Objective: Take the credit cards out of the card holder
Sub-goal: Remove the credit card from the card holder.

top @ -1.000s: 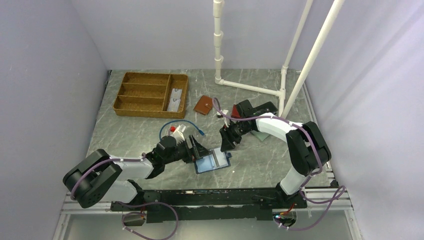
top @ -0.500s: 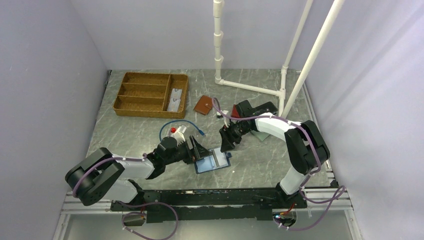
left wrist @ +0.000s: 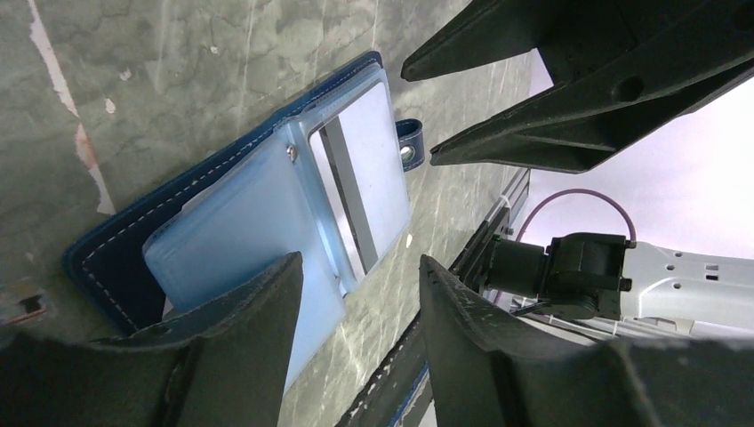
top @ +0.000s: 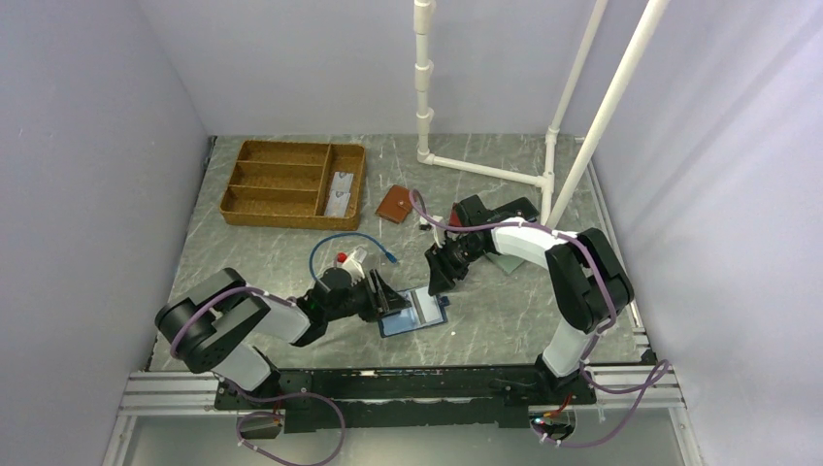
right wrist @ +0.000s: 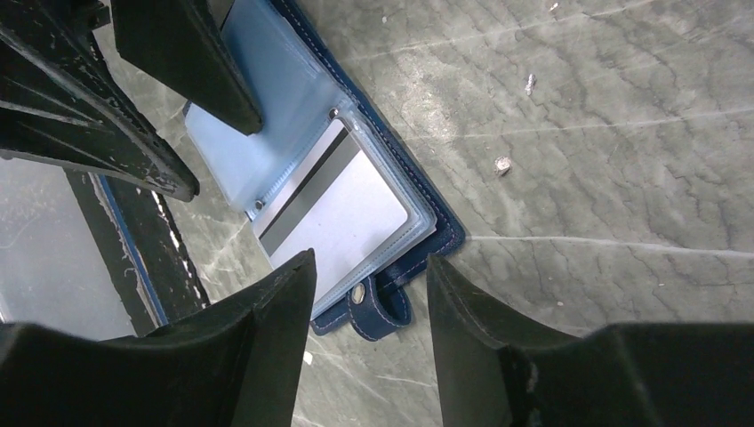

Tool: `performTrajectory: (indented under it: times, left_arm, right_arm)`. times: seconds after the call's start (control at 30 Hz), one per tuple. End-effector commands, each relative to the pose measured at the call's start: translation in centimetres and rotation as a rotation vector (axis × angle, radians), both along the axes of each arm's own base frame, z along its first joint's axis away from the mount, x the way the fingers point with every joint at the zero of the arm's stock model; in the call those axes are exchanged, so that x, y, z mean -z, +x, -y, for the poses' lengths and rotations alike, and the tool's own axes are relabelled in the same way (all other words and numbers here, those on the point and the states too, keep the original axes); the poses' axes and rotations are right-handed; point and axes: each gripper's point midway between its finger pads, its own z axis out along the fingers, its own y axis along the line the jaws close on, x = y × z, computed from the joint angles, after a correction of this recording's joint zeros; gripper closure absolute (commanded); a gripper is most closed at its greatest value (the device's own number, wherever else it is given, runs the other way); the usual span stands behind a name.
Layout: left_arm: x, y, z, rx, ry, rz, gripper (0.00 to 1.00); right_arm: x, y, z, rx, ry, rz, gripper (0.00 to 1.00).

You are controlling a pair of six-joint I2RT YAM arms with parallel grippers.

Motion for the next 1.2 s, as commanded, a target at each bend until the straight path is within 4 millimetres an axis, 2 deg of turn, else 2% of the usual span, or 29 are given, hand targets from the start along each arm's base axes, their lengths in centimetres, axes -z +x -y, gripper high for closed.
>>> performTrajectory:
  times: [0.0, 0.17, 0.37, 0.7, 1.03, 1.17]
  left_arm:
    - [-2.0, 0.7, 1.7, 0.02, -0.066, 0.046, 0.46]
    - [-0.8, 0.9, 1.7, -0.006, 0.018, 0.005, 0.47]
    - [0.5, 1.0, 1.1, -0.039, 0.089, -0.033, 0.54]
    - [0.6, 1.0, 2.3, 0.004, 0.053, -0.039, 0.56]
    - [1.5, 1.3, 1.8, -0.023, 0.103, -0.066, 0.59]
    - [1.7, 1.3, 1.9, -0.023, 0.1, -0.072, 0.67]
  right_arm:
    - [-1.0, 0.8, -0.8, -0.002, 0.022, 0.015, 0.51]
    - [-0.8, 0.5, -0.9, -0.005, 0.023, -0.002, 0.57]
    - [-0.3, 0.3, -1.1, -0.01, 0.009, -0.017, 0.62]
    - [0.4, 0.2, -1.2, -0.007, -0.026, -0.027, 0.67]
    - [1.0, -0.7, -1.8, -0.055, -0.059, -0.037, 0.84]
    - [1.3, -1.5, -2.3, -0.089, -0.065, -0.05, 0.88]
